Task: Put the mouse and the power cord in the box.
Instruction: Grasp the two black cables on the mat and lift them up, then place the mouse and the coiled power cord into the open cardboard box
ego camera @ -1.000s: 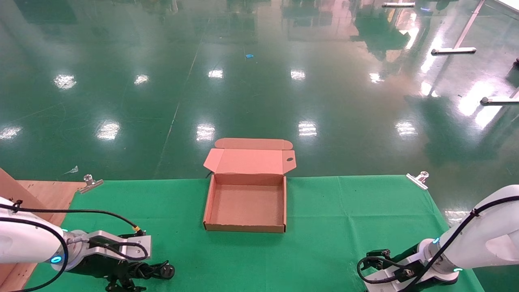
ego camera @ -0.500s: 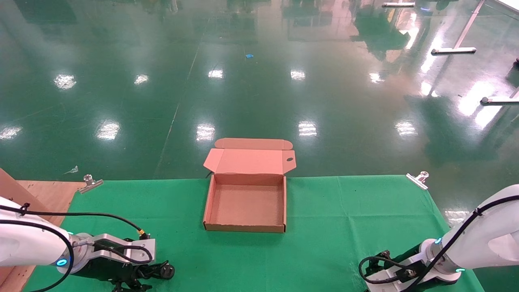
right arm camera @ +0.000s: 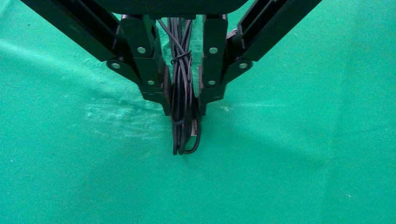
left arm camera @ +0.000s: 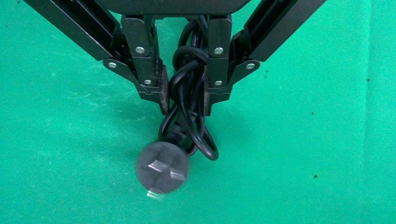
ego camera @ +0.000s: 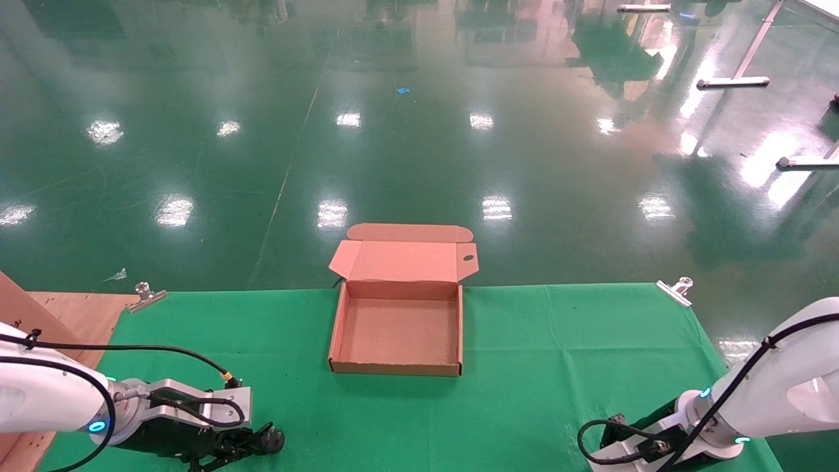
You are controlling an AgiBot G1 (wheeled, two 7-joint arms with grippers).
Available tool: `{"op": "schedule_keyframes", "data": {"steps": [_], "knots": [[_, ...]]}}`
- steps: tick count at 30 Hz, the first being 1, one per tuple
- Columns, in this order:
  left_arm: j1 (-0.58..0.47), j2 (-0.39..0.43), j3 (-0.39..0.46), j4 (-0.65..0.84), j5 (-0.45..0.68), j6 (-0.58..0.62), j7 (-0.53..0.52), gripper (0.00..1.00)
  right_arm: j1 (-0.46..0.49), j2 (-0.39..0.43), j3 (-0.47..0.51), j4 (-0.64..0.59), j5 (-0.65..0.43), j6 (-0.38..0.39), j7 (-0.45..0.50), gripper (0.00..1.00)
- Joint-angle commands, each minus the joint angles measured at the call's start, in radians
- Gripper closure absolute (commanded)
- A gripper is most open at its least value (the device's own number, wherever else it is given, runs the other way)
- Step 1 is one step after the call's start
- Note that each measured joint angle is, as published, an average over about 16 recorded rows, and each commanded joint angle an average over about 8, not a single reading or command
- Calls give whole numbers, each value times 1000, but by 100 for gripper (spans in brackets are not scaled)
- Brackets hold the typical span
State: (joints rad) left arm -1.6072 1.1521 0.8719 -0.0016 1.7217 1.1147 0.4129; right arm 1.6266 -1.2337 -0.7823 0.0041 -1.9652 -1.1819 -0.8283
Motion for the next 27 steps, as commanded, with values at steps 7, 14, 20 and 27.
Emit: {"op": "schedule_keyframes", "data": {"steps": [7,14,20,27], "knots": [[-30,-13,-3,-4,-4,54,6,100,35,19,3,-2,5,-36,-1,100],[-116,-42,-3,-15,-5,230,20,100,130,48,16,15,23,-101,-8,100],[-234,-53,-2,-37,-4,383,29,100,247,54,37,46,53,-166,0,100],[-361,-12,-6,-63,-8,411,17,100,364,11,54,78,76,-206,56,100]]}}
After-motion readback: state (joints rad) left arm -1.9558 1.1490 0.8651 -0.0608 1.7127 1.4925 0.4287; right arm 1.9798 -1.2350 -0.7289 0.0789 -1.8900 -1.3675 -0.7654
